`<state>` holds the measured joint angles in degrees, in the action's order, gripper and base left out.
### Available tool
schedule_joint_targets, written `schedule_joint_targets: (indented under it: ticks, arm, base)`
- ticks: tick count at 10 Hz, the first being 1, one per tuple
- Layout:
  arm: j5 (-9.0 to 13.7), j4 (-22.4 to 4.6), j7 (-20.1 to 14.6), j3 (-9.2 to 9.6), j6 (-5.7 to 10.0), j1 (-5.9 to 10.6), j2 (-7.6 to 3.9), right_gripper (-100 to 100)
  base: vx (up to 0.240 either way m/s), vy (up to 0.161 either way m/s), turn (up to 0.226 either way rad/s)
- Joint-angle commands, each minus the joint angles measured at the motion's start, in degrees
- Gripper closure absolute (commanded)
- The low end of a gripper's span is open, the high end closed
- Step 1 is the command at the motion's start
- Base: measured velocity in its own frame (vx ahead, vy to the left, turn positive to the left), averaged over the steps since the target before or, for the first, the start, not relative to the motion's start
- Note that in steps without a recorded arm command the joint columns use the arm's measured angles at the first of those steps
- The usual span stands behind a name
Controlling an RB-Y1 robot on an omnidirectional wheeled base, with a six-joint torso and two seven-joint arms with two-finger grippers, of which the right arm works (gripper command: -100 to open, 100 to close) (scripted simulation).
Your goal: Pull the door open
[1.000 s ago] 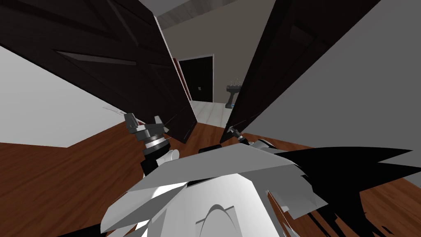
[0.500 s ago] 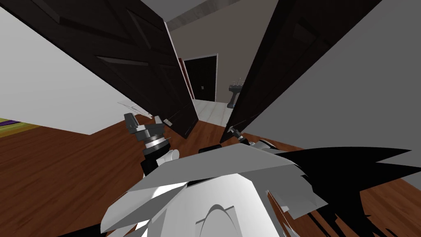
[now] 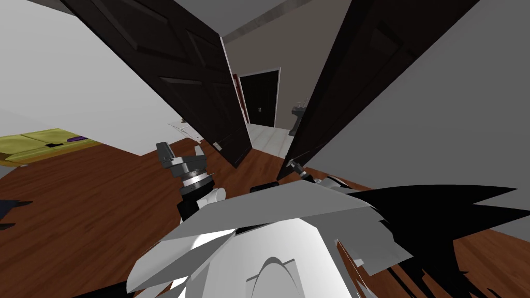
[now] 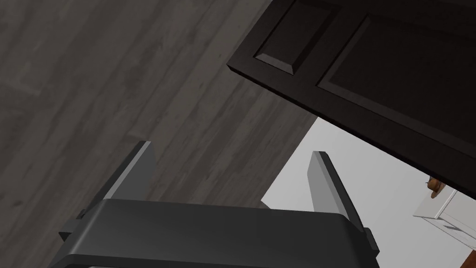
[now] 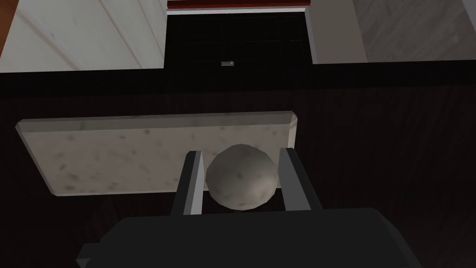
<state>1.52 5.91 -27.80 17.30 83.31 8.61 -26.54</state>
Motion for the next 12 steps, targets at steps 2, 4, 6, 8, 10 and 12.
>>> schedule_joint_targets:
  ticks: [2,4,6,8,10,12]
  arm:
    - [0.16,0.29,-0.03,0.06,0.30,-0.56,-0.30,100]
    - [0.23,0.27,-0.05,0.12,0.43,-0.75,-0.41,100]
    - [0.41,0.64,-0.02,0.54,-0.08,-0.63,-0.22,100]
    - [0.65,0.47,0.01,0.87,-0.05,-0.35,-0.13,100]
    - [0.93,0.24,0.06,1.27,-0.02,-0.02,-0.02,100]
    - [1.24,-0.05,0.11,1.69,0.01,0.34,0.09,100]
  base:
    - [-0.175,-0.097,0.161]
    - [-0.167,-0.076,0.125]
    - [-0.118,-0.050,0.092]
    - [-0.178,-0.079,0.137]
    - [-0.164,-0.097,0.136]
    - [-0.168,-0.084,0.125]
